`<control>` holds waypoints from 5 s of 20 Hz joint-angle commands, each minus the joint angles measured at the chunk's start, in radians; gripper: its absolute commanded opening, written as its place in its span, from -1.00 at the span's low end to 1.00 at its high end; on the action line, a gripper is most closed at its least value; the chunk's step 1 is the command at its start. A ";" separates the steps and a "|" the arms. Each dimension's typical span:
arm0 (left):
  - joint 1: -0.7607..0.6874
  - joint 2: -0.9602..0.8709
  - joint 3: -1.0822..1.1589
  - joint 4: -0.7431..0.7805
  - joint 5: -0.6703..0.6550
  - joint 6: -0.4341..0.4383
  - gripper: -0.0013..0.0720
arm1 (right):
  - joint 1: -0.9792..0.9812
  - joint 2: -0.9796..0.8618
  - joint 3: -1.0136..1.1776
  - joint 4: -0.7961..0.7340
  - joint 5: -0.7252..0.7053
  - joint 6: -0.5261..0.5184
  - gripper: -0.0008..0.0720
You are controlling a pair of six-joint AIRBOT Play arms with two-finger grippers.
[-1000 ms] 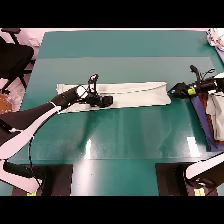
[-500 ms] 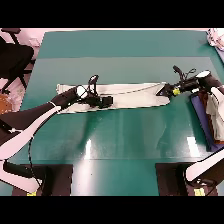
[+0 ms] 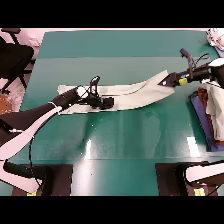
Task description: Fold the shirts.
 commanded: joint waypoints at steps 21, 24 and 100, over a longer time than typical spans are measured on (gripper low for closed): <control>-0.164 0.000 0.001 -0.018 0.105 0.007 -0.91 | 0.603 0.186 0.002 0.237 -0.314 0.033 -0.94; -0.113 0.005 0.001 -0.017 0.078 0.016 -0.91 | 0.587 0.172 0.002 0.241 -0.314 0.033 -0.94; 0.374 0.348 -0.005 0.333 -0.423 1.247 0.68 | 0.708 -0.159 0.554 -0.409 -0.305 0.425 -0.94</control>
